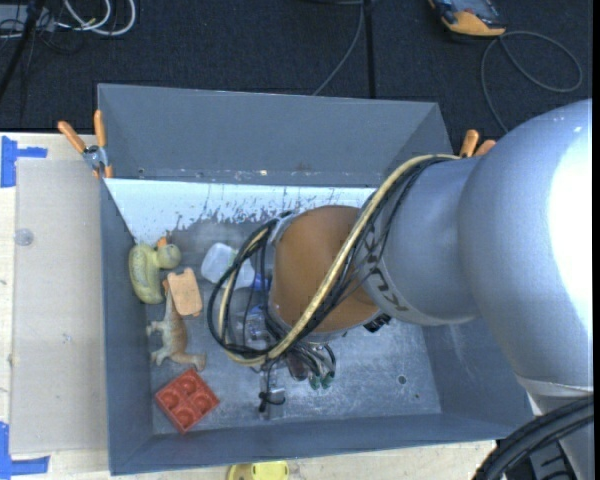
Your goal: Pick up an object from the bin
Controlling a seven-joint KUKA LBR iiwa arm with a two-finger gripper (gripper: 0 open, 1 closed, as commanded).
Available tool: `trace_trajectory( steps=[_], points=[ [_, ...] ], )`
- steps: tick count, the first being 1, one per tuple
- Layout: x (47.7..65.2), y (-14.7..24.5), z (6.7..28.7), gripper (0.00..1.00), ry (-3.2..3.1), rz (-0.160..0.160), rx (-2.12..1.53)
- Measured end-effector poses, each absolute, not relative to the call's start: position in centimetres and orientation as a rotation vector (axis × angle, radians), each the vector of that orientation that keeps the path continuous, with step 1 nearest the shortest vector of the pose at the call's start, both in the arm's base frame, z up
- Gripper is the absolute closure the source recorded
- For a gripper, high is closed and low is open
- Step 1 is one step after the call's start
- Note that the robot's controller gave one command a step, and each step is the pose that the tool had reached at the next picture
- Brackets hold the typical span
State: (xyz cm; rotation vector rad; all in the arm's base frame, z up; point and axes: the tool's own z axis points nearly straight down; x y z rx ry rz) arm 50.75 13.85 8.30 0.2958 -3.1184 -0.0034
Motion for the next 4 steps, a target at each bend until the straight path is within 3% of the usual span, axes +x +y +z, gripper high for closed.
trace_trajectory(
  steps=[1,2,3,4],
  points=[
    [48.5,18.6,10.3,0.00,-3.107,0.006,0.330],
    [48.3,22.0,13.2,0.00,-3.123,-0.010,0.303],
    [47.4,22.2,9.6,1.00,-3.076,0.004,0.552],
    [47.4,22.2,9.6,1.00,-3.076,0.004,0.551]
  ],
)
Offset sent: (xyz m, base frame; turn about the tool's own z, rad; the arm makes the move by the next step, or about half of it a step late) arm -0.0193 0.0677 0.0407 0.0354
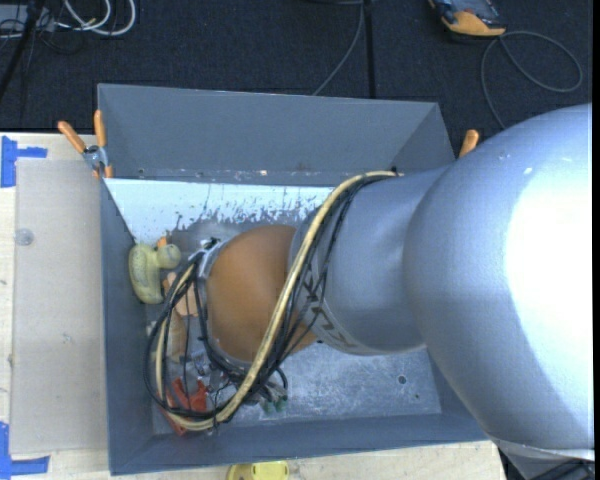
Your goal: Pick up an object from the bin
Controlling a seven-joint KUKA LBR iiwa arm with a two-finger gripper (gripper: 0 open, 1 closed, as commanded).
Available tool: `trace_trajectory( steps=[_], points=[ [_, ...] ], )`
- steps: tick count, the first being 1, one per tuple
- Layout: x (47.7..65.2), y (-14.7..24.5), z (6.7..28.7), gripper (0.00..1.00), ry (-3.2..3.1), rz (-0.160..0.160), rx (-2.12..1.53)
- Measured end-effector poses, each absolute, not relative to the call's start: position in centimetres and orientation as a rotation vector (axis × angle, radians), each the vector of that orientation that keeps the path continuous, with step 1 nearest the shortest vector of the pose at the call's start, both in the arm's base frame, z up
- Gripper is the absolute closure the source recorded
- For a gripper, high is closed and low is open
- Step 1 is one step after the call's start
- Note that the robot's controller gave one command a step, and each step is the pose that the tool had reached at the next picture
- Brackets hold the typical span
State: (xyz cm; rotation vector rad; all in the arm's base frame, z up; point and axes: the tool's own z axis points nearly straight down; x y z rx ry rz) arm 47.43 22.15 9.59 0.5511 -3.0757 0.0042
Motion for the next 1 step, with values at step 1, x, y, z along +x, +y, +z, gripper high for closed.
trace_trajectory(
  steps=[1],
  points=[
    [48.07,22.98,18.56,1.00,-3.066,0.004,0.600]
  ],
)
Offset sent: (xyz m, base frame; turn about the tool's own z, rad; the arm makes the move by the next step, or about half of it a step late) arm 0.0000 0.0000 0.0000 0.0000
